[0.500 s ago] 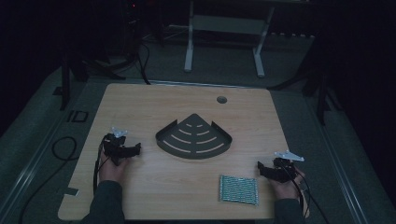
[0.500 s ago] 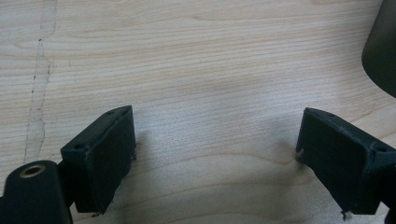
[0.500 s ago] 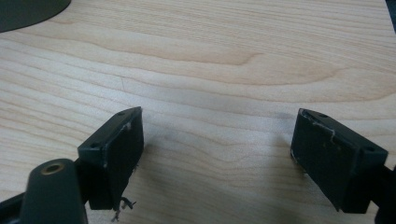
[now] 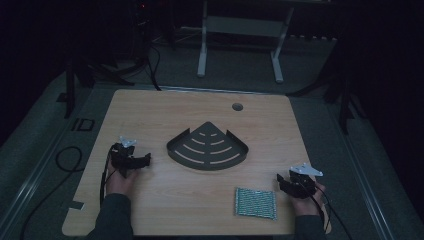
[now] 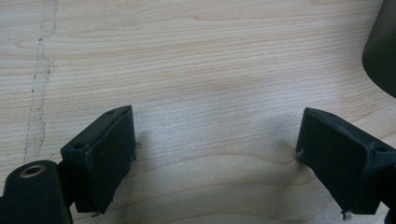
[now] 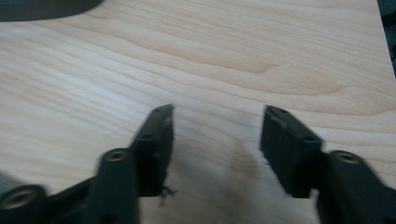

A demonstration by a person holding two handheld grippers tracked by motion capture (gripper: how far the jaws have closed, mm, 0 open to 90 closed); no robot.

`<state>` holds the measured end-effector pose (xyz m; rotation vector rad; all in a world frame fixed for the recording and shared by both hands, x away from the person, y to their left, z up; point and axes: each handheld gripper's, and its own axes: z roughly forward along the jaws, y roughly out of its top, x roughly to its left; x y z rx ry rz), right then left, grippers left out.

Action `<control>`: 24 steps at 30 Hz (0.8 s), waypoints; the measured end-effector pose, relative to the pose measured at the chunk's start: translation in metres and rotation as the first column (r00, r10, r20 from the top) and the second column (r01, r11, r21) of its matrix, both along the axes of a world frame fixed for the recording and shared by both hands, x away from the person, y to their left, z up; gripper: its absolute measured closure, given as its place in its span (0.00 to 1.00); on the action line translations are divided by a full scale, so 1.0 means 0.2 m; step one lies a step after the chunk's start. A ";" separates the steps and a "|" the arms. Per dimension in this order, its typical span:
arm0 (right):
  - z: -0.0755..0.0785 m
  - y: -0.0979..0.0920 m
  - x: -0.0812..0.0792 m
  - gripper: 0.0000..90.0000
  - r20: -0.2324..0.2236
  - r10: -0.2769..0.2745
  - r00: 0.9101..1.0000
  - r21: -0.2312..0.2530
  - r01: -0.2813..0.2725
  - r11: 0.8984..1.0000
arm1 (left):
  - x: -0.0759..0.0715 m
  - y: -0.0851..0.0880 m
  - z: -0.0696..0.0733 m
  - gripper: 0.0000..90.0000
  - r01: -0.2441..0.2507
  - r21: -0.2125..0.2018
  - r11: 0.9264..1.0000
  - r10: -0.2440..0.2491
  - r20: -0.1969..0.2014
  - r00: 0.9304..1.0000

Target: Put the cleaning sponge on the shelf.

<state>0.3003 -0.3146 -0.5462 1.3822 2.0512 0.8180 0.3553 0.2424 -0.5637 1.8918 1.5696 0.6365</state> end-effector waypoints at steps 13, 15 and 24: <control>0.16 0.15 -0.15 0.99 0.052 0.211 0.976 -0.018 -0.211 0.977 | 0.00 0.00 0.00 0.14 -0.002 0.000 1.000 0.002 0.000 1.000; 0.16 0.19 -0.18 1.00 0.038 0.250 0.967 -0.015 -0.250 0.968 | 0.00 0.00 0.00 0.14 -0.001 0.000 1.000 0.001 0.000 1.000; 0.15 0.31 -0.28 1.00 -0.006 0.373 0.928 -0.008 -0.373 0.928 | 0.00 0.00 0.00 0.14 -0.003 0.002 1.000 0.003 0.000 1.000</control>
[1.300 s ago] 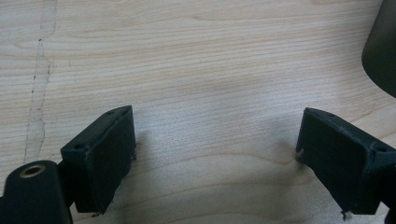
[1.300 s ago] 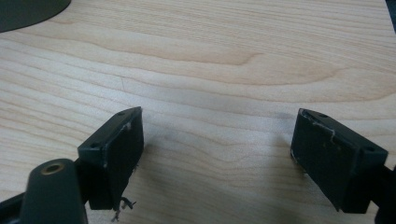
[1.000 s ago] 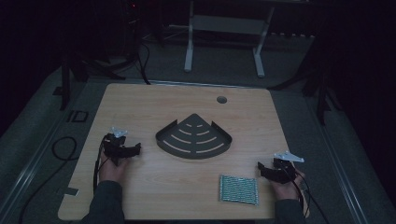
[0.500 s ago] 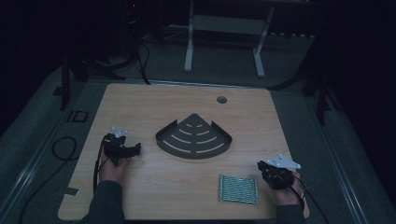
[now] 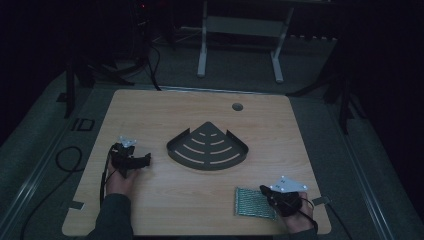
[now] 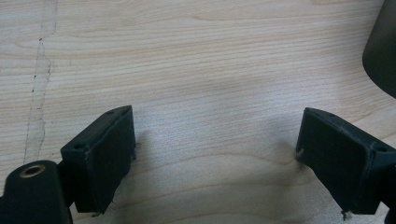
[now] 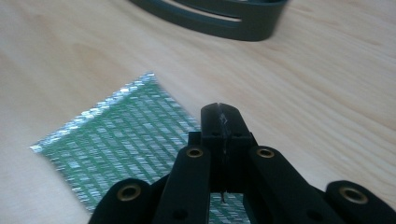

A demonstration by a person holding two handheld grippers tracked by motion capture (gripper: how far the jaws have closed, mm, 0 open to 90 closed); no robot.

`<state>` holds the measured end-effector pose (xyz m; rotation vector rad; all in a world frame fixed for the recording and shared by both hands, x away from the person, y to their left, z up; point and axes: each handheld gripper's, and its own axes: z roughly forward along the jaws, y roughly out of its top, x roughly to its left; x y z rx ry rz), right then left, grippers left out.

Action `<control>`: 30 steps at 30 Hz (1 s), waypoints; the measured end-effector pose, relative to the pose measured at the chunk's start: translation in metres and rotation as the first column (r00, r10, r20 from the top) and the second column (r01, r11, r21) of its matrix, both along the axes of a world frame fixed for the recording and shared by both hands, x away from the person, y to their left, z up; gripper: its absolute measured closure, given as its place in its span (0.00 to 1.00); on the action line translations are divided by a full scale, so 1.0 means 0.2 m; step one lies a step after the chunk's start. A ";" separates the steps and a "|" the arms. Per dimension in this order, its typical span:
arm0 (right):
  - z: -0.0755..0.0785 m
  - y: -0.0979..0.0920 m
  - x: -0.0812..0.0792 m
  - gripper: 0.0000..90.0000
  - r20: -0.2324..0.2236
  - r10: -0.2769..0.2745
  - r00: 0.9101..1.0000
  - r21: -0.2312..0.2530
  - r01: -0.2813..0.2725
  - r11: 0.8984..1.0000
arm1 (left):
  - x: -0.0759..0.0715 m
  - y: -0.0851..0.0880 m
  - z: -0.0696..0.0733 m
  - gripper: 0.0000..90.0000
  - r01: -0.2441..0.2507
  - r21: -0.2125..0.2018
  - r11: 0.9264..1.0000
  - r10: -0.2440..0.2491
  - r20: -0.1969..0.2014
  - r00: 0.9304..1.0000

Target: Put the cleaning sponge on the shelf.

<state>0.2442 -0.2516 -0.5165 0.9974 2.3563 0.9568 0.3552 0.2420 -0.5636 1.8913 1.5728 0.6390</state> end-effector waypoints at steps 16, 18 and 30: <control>-0.04 0.15 -0.11 1.00 -0.056 0.148 0.987 -0.067 -0.152 0.986 | 0.00 0.00 0.00 0.14 -0.002 0.000 1.000 0.002 0.000 1.000; -0.06 0.16 -0.10 1.00 -0.070 0.145 0.987 -0.075 -0.150 0.986 | 0.00 0.00 0.00 0.14 -0.002 0.000 1.000 0.002 0.000 1.000; -0.08 0.12 0.04 1.00 -0.066 0.103 0.992 -0.062 -0.107 0.992 | 0.00 0.00 0.00 0.14 -0.004 0.000 1.000 0.004 0.000 1.000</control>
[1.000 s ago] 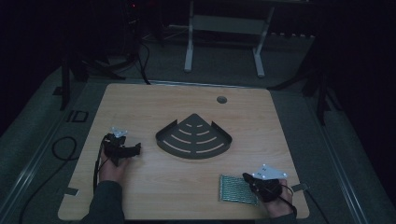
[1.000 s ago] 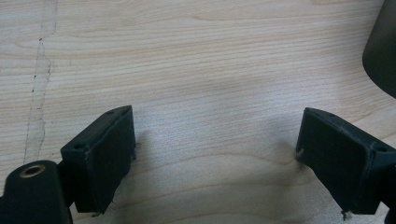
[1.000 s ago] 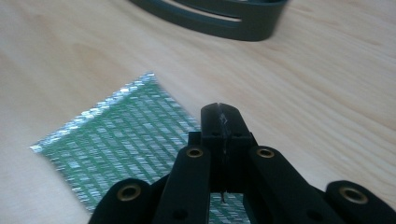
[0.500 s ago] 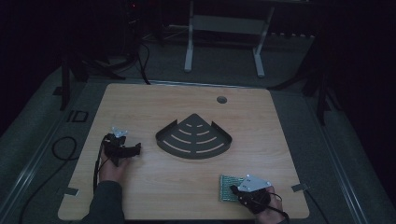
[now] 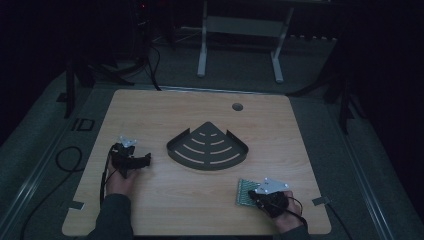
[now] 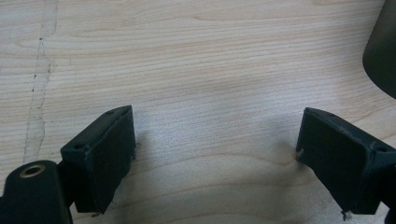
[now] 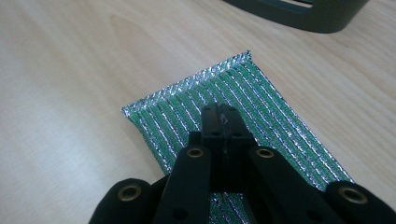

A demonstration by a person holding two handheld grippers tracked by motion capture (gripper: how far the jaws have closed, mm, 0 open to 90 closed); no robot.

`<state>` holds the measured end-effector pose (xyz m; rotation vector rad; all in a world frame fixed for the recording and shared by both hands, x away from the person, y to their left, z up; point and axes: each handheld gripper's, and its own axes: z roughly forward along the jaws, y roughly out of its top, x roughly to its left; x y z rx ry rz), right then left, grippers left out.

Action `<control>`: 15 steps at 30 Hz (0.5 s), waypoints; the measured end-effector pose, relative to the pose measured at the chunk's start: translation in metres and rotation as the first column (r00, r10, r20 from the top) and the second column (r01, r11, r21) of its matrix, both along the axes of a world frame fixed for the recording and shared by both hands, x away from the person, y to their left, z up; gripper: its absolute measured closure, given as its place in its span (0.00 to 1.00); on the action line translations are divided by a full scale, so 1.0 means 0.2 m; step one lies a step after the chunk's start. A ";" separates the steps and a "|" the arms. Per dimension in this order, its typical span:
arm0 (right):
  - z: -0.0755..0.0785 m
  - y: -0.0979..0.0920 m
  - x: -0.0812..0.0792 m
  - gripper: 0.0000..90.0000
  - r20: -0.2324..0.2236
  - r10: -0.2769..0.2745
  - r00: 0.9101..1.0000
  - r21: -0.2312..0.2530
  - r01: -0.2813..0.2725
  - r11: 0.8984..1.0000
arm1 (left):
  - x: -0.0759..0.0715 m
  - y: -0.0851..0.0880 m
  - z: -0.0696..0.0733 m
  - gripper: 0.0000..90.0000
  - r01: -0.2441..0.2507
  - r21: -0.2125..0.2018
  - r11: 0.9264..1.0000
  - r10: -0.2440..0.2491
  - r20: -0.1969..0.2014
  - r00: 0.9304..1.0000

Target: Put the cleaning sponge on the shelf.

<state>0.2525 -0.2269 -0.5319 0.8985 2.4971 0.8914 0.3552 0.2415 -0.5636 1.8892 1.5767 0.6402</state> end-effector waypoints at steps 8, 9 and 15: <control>0.00 0.01 0.12 1.00 0.007 -0.049 0.999 -0.011 0.049 0.999 | 0.00 0.00 0.00 0.13 0.000 0.000 1.000 0.000 0.000 1.000; 0.00 0.01 0.14 1.00 0.006 -0.053 0.999 -0.008 0.053 0.999 | 0.00 0.00 0.00 0.13 0.000 0.000 1.000 0.000 0.000 1.000; 0.01 0.04 0.20 0.98 -0.002 -0.077 0.997 -0.011 0.077 0.997 | 0.00 0.00 0.00 0.13 -0.001 0.000 1.000 0.001 0.000 1.000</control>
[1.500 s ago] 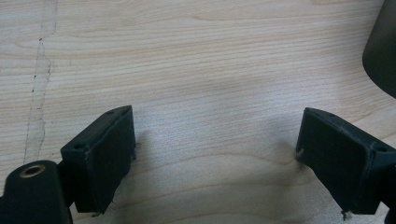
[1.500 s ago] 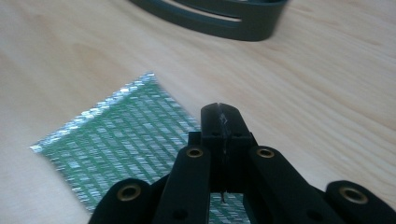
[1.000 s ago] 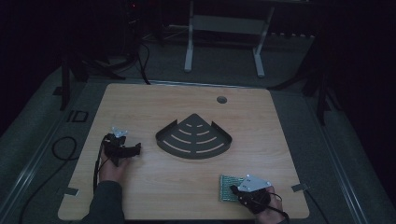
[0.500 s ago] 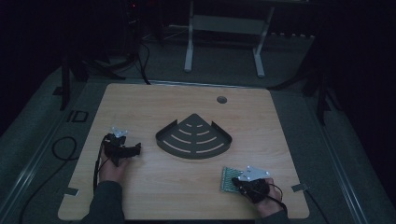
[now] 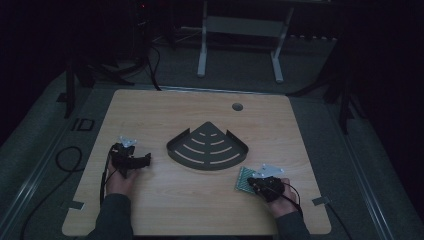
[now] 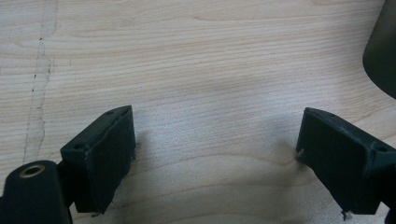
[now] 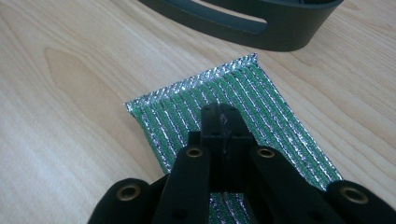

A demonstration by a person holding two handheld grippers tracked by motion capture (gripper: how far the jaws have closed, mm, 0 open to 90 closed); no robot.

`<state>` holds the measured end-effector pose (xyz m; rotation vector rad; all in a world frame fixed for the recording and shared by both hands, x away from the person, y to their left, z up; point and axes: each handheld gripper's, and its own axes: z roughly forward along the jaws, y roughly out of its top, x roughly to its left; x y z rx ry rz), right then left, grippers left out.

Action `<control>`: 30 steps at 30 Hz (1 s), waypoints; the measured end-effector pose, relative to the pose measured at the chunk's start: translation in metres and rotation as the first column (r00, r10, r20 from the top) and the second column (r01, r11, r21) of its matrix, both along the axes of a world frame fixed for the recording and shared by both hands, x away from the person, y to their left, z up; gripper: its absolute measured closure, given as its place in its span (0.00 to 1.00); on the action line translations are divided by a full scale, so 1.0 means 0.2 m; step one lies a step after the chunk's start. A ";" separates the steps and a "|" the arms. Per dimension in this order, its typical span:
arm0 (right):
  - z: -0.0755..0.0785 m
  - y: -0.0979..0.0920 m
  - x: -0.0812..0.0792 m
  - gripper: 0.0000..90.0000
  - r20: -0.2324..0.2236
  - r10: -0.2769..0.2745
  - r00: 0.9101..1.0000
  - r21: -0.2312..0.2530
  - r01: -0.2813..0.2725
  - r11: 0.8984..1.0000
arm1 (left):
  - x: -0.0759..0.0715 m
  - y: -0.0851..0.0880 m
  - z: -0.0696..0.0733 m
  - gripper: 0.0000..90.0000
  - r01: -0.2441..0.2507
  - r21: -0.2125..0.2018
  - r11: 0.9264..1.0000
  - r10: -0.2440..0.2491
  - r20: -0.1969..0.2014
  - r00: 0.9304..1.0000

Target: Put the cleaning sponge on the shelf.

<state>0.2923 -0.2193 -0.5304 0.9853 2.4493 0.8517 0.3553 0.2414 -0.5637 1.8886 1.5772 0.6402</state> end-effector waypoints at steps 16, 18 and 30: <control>0.01 0.06 0.05 0.93 -0.014 0.039 0.999 0.006 -0.039 0.999 | 0.00 0.00 0.00 0.13 0.000 0.000 1.000 0.000 0.000 1.000; 0.01 0.06 0.05 0.92 -0.013 0.040 0.999 0.007 -0.040 0.999 | 0.00 0.00 0.00 0.13 0.000 0.000 1.000 0.000 0.000 1.000; 0.10 -0.02 0.16 0.85 0.003 0.017 1.000 -0.027 -0.017 0.999 | 0.00 0.00 0.00 0.13 -0.001 0.000 1.000 0.001 0.000 1.000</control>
